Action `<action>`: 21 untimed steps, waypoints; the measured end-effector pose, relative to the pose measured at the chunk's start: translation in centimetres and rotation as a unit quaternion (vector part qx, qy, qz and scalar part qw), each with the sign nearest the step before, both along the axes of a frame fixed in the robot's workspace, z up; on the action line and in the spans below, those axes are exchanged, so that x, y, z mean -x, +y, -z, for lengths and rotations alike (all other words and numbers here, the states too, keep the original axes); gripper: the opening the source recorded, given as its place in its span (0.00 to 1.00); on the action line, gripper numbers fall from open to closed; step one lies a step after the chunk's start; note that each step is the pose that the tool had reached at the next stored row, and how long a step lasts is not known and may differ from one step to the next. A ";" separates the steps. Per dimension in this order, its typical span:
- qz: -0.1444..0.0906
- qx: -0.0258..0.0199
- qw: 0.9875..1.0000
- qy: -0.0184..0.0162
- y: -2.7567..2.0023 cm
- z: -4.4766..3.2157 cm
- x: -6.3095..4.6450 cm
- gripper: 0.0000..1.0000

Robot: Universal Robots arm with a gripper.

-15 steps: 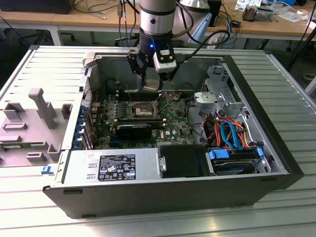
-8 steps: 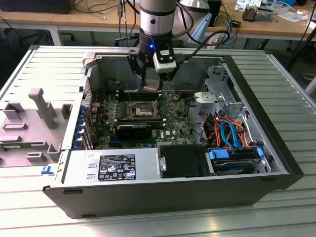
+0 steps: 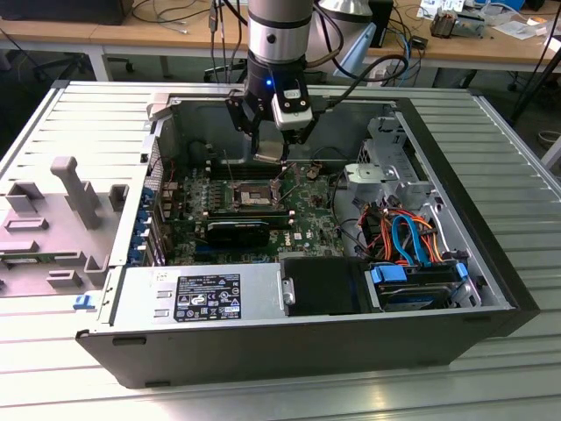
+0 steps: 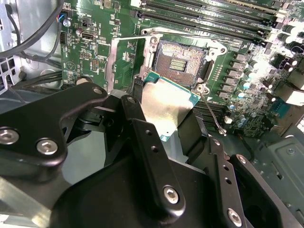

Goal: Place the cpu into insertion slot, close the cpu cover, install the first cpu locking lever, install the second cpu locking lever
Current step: 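Place the cpu into insertion slot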

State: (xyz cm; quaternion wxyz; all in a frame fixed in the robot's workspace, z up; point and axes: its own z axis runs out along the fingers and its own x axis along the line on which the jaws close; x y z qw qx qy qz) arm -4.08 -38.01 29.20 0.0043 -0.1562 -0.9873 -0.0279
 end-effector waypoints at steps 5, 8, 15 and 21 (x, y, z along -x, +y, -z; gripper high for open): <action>0.001 0.000 1.000 0.000 0.00 0.04 0.0 0.54; 0.002 0.000 1.000 0.000 0.00 0.06 0.0 0.54; 0.004 0.000 1.000 0.000 0.00 0.14 0.0 0.54; 0.006 0.000 1.000 0.000 0.00 0.19 0.0 0.54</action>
